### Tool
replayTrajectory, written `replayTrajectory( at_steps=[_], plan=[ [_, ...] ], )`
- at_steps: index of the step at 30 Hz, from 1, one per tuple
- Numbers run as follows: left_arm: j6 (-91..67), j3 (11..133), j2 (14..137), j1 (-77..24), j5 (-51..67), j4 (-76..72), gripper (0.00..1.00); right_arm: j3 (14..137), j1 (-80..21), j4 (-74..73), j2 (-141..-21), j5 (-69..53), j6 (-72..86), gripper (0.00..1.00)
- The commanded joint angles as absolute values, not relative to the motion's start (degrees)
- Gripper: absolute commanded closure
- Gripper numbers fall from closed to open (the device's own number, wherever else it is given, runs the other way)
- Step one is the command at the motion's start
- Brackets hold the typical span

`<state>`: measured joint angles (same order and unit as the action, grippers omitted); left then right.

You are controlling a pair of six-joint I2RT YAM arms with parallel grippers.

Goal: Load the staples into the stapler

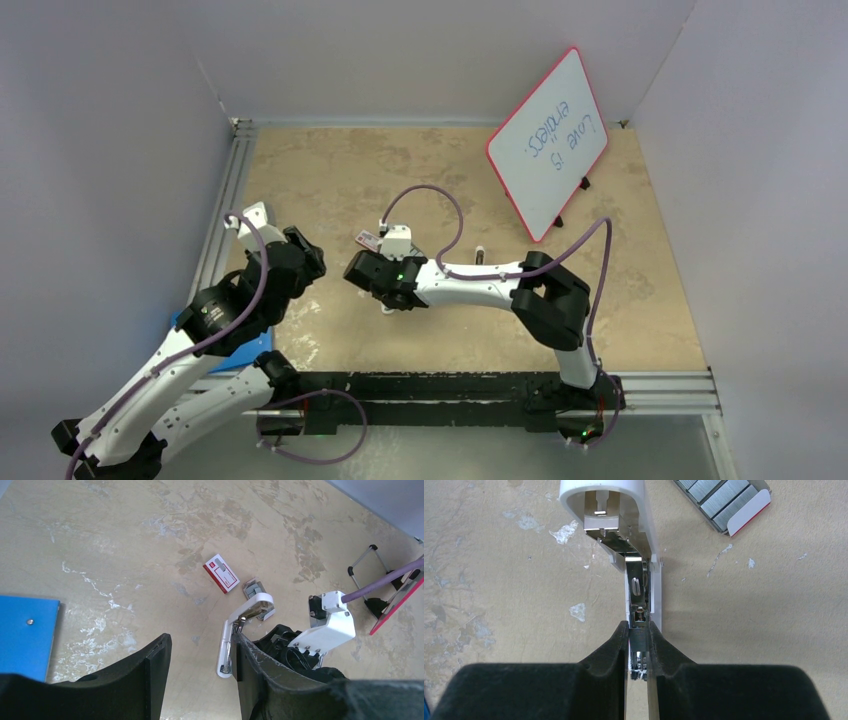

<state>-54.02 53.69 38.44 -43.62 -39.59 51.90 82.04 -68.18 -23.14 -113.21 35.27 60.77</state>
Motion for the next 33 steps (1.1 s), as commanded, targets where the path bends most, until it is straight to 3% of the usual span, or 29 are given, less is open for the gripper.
replayTrajectory(
  at_steps=[1,33],
  plan=[
    [-53.7,55.5,38.5,-43.4,-39.9,50.1,0.52,82.0,-67.8,-23.0,-112.2,36.9,60.1,0.88],
    [-53.6,55.0,38.6,-43.4,-39.7,49.8,0.52,81.5,-67.7,-23.4,-113.5,35.4,60.6,0.89]
  ],
)
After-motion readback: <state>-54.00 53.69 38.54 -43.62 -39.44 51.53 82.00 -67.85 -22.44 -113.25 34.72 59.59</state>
